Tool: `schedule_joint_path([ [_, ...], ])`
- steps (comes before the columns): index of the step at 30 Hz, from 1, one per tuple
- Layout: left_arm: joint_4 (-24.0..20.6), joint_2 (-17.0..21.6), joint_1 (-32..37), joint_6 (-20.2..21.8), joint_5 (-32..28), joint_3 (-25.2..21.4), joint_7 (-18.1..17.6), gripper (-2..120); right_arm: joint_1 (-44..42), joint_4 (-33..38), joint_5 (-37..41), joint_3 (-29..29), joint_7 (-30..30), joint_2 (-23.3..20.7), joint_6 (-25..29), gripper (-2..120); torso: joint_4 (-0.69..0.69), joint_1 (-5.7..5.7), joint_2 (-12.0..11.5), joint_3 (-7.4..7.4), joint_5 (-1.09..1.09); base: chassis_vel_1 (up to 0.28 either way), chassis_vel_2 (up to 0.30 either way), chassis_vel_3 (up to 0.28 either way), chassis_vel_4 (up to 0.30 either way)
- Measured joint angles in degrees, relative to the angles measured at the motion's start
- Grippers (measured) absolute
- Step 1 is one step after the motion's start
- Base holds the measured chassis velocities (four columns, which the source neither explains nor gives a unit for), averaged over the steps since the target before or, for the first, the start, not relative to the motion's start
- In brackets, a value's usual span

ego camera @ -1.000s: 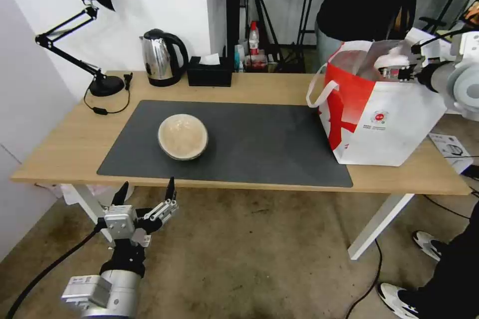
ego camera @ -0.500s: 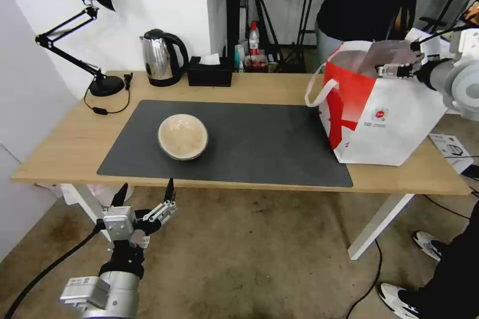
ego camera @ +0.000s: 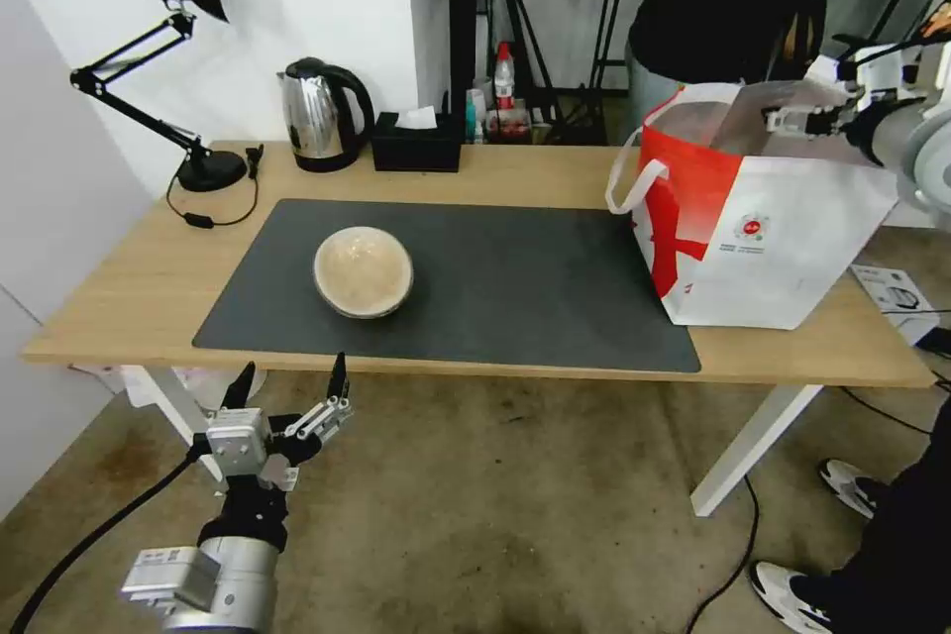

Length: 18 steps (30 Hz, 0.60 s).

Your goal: Pick up the trash from the table and place it into the takeout bag.

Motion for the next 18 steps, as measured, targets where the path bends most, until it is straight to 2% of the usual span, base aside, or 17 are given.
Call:
schedule_joint_path([
  [2,-0.01,-0.12,0.01,0.00,0.01,0.07,-0.02,100,-0.44,1.20,-1.44,0.01,0.44,0.42,6.91,100,0.00,0.00,0.00,0.00,0.00,0.000,0.000,0.000,0.000],
  [3,-0.01,-0.12,0.01,0.00,0.01,0.07,-0.02,100,-0.44,1.20,-1.44,0.01,0.44,0.42,6.91,100,0.00,0.00,0.00,0.00,0.00,0.000,0.000,0.000,0.000],
  [5,-0.01,-0.16,0.01,0.00,0.04,0.10,-0.02,100,-1.71,3.82,-3.48,0.10,1.64,0.46,14.37,100,0.02,0.00,0.00,0.00,-0.01,0.000,0.000,0.000,0.000],
  [6,-0.01,-0.16,0.01,0.00,0.04,0.10,-0.02,100,-1.71,3.82,-3.48,0.10,1.64,0.46,14.37,100,0.02,0.00,0.00,0.00,-0.01,0.000,0.000,0.000,0.000],
  [10,-0.15,-0.18,0.10,0.00,0.22,0.10,-0.02,100,-6.64,10.56,-7.47,0.87,2.24,-1.97,26.31,100,-0.01,0.00,0.00,0.00,-0.01,0.000,0.000,0.000,0.000],
  [11,-0.15,-0.18,0.10,0.00,0.22,0.10,-0.02,100,-6.64,10.56,-7.47,0.87,2.24,-1.97,26.31,100,-0.01,0.00,0.00,0.00,-0.01,0.000,0.000,0.000,0.000],
  [12,-0.20,-0.19,0.10,0.00,0.21,0.10,-0.02,100,-8.11,12.69,-9.24,0.96,2.93,-2.62,29.20,100,-0.02,-0.01,0.00,0.00,-0.01,0.000,0.000,0.000,0.000],
  [14,-0.15,-0.19,-0.02,0.00,0.20,0.09,-0.02,100,-10.74,16.96,-12.49,1.82,4.91,-3.17,31.67,100,0.00,-0.01,0.00,0.00,-0.01,0.000,0.000,0.000,0.000],
  [16,-0.02,-0.18,-0.08,-0.01,0.20,0.10,-0.02,100,-11.68,18.48,-13.43,1.99,5.76,-3.16,32.07,100,0.00,-0.01,0.00,-0.01,-0.02,0.000,0.000,0.000,0.000],
  [18,0.37,-0.17,-0.16,-0.06,0.34,0.23,-0.02,100,-15.15,23.20,-18.11,2.17,9.54,-2.19,32.88,100,0.00,-0.01,0.00,0.00,-0.02,0.000,0.000,0.000,0.000],
])
